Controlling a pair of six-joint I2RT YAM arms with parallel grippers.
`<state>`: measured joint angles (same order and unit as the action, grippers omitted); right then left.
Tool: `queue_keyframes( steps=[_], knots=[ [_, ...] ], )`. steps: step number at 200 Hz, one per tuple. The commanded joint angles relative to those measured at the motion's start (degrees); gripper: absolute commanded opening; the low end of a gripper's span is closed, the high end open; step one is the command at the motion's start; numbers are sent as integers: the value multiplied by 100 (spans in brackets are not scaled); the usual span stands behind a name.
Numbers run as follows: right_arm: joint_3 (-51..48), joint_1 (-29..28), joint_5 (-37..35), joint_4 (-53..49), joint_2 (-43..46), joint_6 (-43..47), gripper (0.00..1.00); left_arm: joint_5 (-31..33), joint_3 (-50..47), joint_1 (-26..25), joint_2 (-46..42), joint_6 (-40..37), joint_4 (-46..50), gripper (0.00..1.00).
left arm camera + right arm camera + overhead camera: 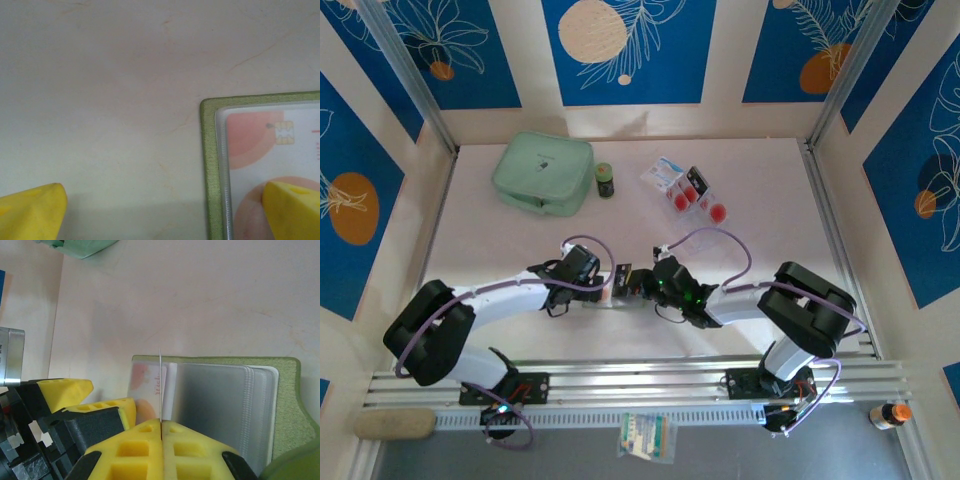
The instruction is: Put the credit cards into the card holder
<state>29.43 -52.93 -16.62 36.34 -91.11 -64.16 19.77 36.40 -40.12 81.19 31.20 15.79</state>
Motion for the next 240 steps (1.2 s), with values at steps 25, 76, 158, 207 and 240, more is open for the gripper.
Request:
queue_keyframes(
  steps=[25, 76, 158, 207, 240],
  knots=[
    [-23, -73, -245, 394, -140, -70, 0, 141, -213, 66, -76, 114, 195, 100],
    [72, -72, -245, 507, -358, -114, 0, 147, -234, 66, -86, 112, 198, 100],
    [80, -77, -144, 855, -671, -307, 0, 141, -252, 70, -95, 105, 183, 100],
    [7, -72, -86, 1111, -829, -446, 0, 130, -257, 66, -86, 105, 179, 100],
    [-64, -59, -87, 1236, -781, -516, 0, 132, -256, 66, -122, 103, 192, 100]
  ],
)
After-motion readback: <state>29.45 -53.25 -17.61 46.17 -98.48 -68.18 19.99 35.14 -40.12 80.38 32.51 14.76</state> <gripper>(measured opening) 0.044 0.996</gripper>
